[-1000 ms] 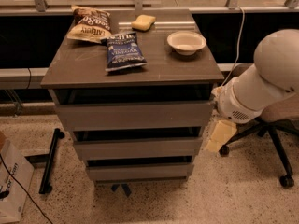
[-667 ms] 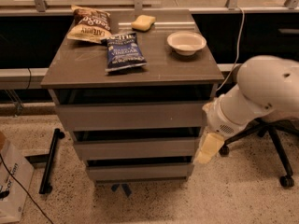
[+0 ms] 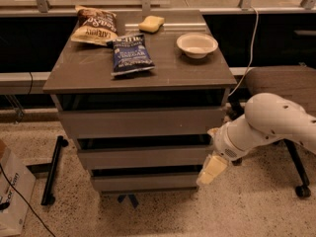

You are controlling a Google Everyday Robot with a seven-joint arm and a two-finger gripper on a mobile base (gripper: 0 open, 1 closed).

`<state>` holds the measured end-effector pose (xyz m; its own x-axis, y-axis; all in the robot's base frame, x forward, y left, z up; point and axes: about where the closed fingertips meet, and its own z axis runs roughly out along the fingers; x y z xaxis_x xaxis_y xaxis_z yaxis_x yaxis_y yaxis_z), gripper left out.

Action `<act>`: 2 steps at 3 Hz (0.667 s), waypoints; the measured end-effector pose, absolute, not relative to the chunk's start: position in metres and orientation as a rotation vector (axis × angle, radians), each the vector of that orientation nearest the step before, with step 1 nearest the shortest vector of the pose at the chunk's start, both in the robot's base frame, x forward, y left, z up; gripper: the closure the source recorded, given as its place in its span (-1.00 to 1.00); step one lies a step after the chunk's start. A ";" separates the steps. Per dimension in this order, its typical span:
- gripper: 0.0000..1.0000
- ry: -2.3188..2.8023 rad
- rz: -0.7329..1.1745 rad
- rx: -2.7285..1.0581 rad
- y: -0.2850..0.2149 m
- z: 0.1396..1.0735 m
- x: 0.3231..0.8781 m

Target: Open middle drawer

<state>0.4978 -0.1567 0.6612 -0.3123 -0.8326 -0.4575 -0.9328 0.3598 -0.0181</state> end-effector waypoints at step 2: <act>-1.00 2.234 0.521 -1.406 -0.162 0.590 0.505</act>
Offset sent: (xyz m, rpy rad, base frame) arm 0.0148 -0.0125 -0.1118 0.2217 0.0677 -0.0913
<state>0.5052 -0.1622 0.5900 -0.3811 -0.7398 -0.5545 -0.9088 0.4100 0.0777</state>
